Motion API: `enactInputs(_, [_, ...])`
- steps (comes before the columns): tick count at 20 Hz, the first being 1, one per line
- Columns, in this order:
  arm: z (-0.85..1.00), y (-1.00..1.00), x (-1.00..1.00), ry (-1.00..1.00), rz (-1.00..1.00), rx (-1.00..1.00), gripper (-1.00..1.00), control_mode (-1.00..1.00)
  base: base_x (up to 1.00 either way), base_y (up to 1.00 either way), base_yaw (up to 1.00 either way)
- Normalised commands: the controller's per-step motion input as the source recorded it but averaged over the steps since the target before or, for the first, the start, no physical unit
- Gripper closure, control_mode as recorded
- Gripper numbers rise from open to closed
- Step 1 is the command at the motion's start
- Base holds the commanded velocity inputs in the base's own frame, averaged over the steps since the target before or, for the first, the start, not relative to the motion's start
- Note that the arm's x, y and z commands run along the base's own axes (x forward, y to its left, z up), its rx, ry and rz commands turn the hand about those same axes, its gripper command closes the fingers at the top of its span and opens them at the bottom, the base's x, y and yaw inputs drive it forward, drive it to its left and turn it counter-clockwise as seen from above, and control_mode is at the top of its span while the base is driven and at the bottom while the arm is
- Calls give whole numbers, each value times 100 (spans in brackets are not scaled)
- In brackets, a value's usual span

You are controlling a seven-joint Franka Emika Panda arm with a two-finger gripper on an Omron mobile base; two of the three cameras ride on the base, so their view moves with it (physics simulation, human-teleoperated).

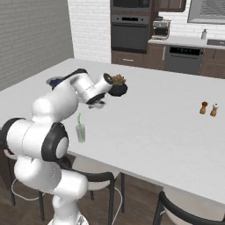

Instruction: Take a straw from the drawer in front and place it inside the glass cup on the dining counter.

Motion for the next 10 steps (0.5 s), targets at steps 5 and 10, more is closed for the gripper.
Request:
enactInputs(5, [-25,0,-100,-54,0,-100,-100,-100,0,0,0])
enactInputs(10, [-43,0,-100,-57,0,-70,-100,-100,0,0,0])
